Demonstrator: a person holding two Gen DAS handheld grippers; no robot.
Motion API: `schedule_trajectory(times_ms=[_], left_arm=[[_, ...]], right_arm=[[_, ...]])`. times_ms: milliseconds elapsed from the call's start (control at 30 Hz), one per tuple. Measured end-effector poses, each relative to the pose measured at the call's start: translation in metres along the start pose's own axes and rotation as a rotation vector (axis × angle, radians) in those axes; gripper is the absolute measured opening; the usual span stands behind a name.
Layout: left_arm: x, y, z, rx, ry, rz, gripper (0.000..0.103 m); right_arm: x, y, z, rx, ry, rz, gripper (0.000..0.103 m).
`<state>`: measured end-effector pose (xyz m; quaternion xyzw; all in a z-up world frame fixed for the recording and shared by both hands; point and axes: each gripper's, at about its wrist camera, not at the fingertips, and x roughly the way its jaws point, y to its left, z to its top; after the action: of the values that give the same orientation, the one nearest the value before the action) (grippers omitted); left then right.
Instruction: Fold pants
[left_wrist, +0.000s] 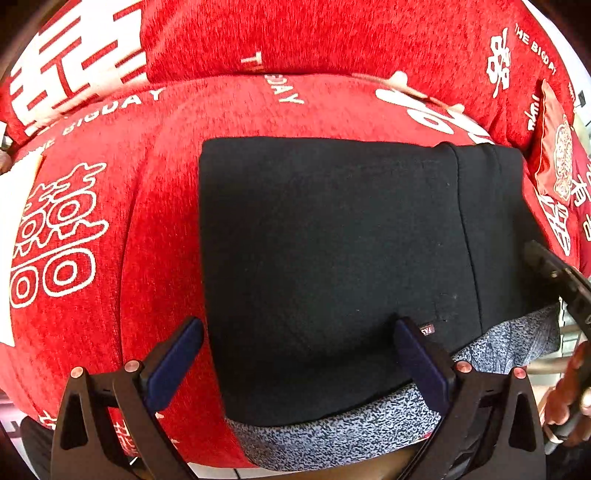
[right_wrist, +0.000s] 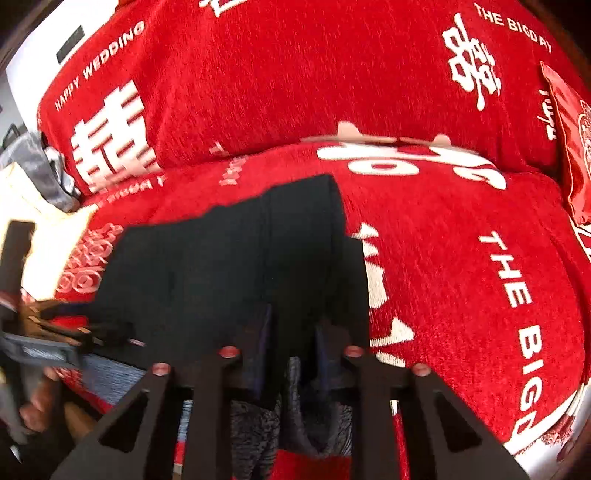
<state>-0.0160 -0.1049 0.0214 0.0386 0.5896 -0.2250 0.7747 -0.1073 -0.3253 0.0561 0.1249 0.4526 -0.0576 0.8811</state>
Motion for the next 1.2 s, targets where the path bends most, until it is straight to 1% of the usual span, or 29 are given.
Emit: schedule_trajectory(times_ms=[33, 100, 133, 167, 200, 267, 300, 367, 400, 433, 500, 567, 633, 700, 800, 867, 900, 967, 1033, 1100, 1133, 1200], left_arm=[[0.002, -0.001, 0.000, 0.006, 0.000, -0.010, 0.103], [0.007, -0.001, 0.000, 0.003, 0.010, -0.015, 0.103], [0.009, -0.002, 0.000, 0.001, 0.010, -0.009, 0.103], [0.009, -0.002, 0.000, 0.004, 0.007, -0.002, 0.103], [0.007, -0.002, 0.002, 0.005, 0.009, 0.003, 0.103], [0.000, -0.001, 0.006, 0.005, 0.011, 0.004, 0.103], [-0.008, 0.001, 0.009, -0.001, -0.014, 0.009, 0.103], [-0.020, 0.006, 0.017, -0.018, -0.074, 0.018, 0.103], [-0.025, 0.010, 0.023, -0.032, -0.096, 0.018, 0.103], [-0.026, 0.015, 0.031, -0.049, -0.106, 0.023, 0.103], [-0.021, 0.019, 0.045, -0.065, -0.097, 0.040, 0.103], [-0.010, 0.023, 0.059, -0.069, -0.074, 0.069, 0.103], [0.004, 0.029, 0.071, -0.081, -0.044, 0.100, 0.103], [0.013, 0.033, 0.075, -0.096, -0.042, 0.105, 0.103], [0.023, 0.037, 0.080, -0.112, -0.034, 0.122, 0.103], [0.031, 0.038, 0.083, -0.116, -0.014, 0.122, 0.103], [0.034, 0.037, 0.084, -0.112, -0.016, 0.124, 0.103], [0.038, 0.033, 0.086, -0.084, -0.023, 0.145, 0.103], [0.040, 0.029, 0.085, -0.060, -0.035, 0.163, 0.103], [0.040, 0.028, 0.085, -0.054, -0.040, 0.164, 0.103], [0.038, 0.029, 0.085, -0.054, -0.044, 0.158, 0.103], [0.029, 0.028, 0.083, -0.048, -0.060, 0.146, 0.103]], right_arm=[[-0.001, -0.003, -0.001, 0.007, 0.003, -0.006, 0.017], [0.012, -0.011, -0.011, 0.010, 0.052, -0.043, 0.017], [0.022, -0.013, -0.016, 0.002, 0.079, -0.068, 0.021], [0.028, -0.013, -0.018, -0.007, 0.085, -0.081, 0.024], [0.028, -0.012, -0.016, -0.003, 0.079, -0.079, 0.027], [0.020, -0.012, -0.008, 0.032, 0.073, -0.053, 0.028], [0.011, -0.013, -0.004, 0.039, 0.049, -0.059, 0.031], [-0.008, -0.008, 0.004, 0.019, -0.042, -0.101, 0.039], [-0.016, -0.004, 0.009, 0.002, -0.082, -0.115, 0.050], [-0.019, 0.002, 0.014, -0.019, -0.107, -0.121, 0.065], [-0.016, 0.021, 0.025, -0.095, -0.117, -0.123, 0.080], [0.004, 0.046, 0.033, -0.192, -0.080, -0.132, 0.080], [0.030, 0.064, 0.039, -0.244, -0.015, -0.118, 0.080], [0.055, 0.070, 0.044, -0.231, 0.041, -0.127, 0.080], [0.078, 0.063, 0.049, -0.192, 0.077, -0.180, 0.080], [0.090, 0.052, 0.051, -0.140, 0.108, -0.180, 0.081], [0.094, 0.047, 0.051, -0.124, 0.116, -0.173, 0.082], [0.098, 0.041, 0.048, -0.124, 0.125, -0.175, 0.086], [0.101, 0.040, 0.043, -0.139, 0.113, -0.189, 0.089], [0.105, 0.038, 0.043, -0.143, 0.105, -0.200, 0.094], [0.105, 0.037, 0.044, -0.131, 0.109, -0.200, 0.097], [0.105, 0.030, 0.049, -0.073, 0.141, -0.176, 0.099]])
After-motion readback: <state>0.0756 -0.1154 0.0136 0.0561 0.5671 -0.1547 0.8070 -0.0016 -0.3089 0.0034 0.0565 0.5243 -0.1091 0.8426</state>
